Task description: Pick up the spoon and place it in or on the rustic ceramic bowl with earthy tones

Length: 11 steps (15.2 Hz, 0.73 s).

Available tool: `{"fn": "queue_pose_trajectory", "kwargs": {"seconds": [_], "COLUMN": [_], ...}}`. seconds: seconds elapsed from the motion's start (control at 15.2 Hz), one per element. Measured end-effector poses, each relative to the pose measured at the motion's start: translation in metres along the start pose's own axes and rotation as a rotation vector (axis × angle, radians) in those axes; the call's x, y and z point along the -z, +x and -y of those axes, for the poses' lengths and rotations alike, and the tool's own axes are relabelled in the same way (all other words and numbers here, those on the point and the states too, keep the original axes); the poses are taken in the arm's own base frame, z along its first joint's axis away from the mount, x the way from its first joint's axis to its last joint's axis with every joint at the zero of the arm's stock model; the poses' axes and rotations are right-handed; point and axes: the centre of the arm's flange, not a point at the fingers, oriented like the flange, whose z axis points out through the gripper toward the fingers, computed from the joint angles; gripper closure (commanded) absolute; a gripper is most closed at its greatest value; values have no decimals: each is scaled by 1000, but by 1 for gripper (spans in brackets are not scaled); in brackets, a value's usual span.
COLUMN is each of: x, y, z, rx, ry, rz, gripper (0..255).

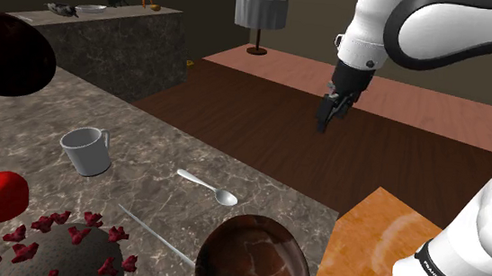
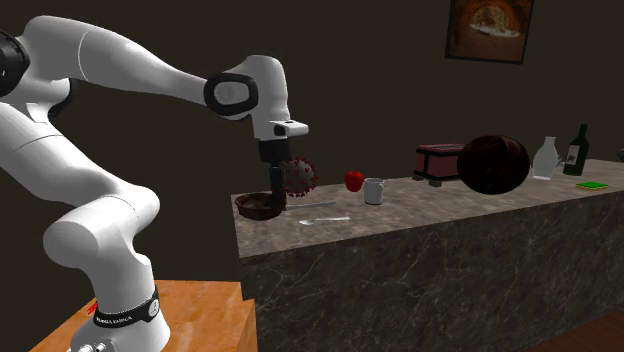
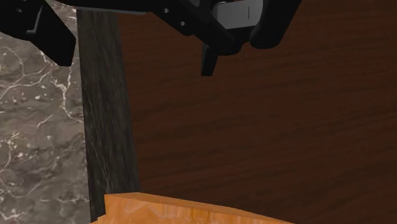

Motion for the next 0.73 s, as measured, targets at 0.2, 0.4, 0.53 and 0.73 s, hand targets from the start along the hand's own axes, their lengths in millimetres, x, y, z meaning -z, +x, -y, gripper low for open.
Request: {"fn": "queue_pose_trajectory", "kwargs": {"seconds": [0.2,0.4,0.53,0.73], "x": [-15,-30,-44,-56], "y": [15,29,40,56], "z": [31,62,79,107], "rx": [3,6,9,12], "ry": [22,44,59,81], "rz": [-16,-31,-41,-57], "gripper": [0,0,0,0]}}
